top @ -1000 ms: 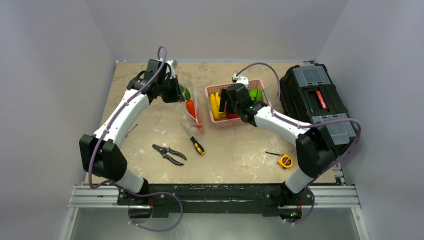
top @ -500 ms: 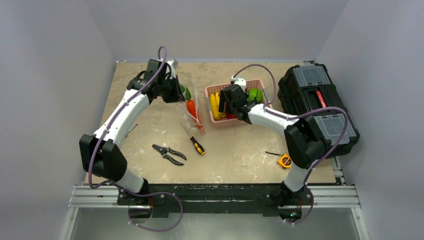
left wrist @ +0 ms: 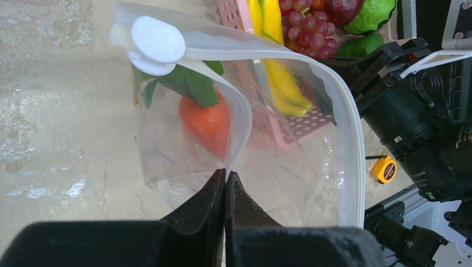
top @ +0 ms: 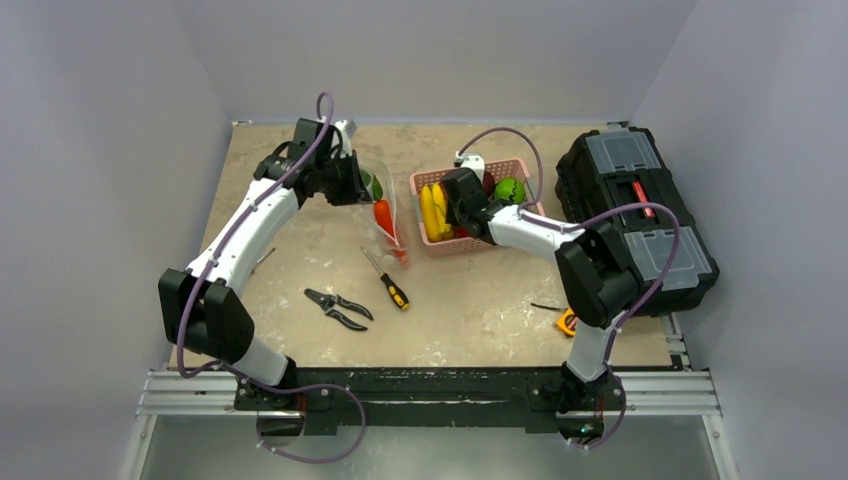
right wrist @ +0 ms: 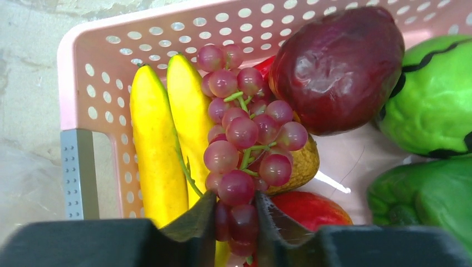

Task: Place the food in the zip-top bag and seal the zipper
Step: Pick up the fake fruit from the bin, then place the fake fruit in the zipper food storage bag.

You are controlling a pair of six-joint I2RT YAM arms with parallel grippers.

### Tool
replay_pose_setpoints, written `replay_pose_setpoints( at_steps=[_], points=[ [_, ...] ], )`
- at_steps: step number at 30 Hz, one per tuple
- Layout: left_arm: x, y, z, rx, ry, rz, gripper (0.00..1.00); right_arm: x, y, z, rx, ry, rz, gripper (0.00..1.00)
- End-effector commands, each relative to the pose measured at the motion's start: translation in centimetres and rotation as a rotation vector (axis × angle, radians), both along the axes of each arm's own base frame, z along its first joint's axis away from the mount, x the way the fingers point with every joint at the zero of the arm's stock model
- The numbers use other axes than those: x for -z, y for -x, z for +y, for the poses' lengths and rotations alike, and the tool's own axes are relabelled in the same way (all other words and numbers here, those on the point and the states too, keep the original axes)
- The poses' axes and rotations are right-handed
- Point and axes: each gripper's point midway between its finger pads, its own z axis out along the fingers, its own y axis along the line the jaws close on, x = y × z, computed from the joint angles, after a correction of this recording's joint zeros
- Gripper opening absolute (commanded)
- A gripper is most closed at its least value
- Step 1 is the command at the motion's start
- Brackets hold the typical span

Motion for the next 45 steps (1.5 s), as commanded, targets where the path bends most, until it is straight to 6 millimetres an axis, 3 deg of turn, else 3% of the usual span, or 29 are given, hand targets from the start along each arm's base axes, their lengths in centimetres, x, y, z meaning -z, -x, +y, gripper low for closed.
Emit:
replay_pose_setpoints(
  at_steps=[1,4,11,17,28,37,40,45],
  points=[
    [-1.4,0.0,-0.3,0.002,0.041,-0.04,0.0,-4.4,-0.7,-0.1,-0.001,-0.021,-0.095,0.12],
    [-1.5,0.1,-0.5,0.008,0.053,-0.036,0.0,-7.4,-0.3,-0.4,-0.02,-0.039,-0.142,0.0],
    [-1.5,0.2,-0.6,0.01,0.059,-0.034,0.0,-13.8,0.9,-0.9,-0.061,-0.09,-0.256,0.0],
    [-1.5,0.2,-0.6,0.01,0.061,-0.034,0.0,-20.1,3.3,0.0,-0.168,-0.229,-0.347,0.0],
    [-1.5,0.3,-0.8,0.017,0.071,-0.032,0.0,-30.4,11.0,6.9,-0.655,-0.613,-0.462,0.0],
    [-1.7,0.4,-0.7,0.012,0.07,-0.039,0.0,-32.6,14.4,12.2,-0.776,-0.623,-0.491,0.0],
    [-1.9,0.4,-0.6,0.011,0.068,-0.044,0.0,-31.4,13.6,13.1,-0.744,-0.628,-0.432,0.0],
    [-2.2,0.5,-0.3,0.001,0.058,-0.057,0.0,-27.4,11.3,12.3,-0.594,-0.541,-0.349,0.0]
  ],
)
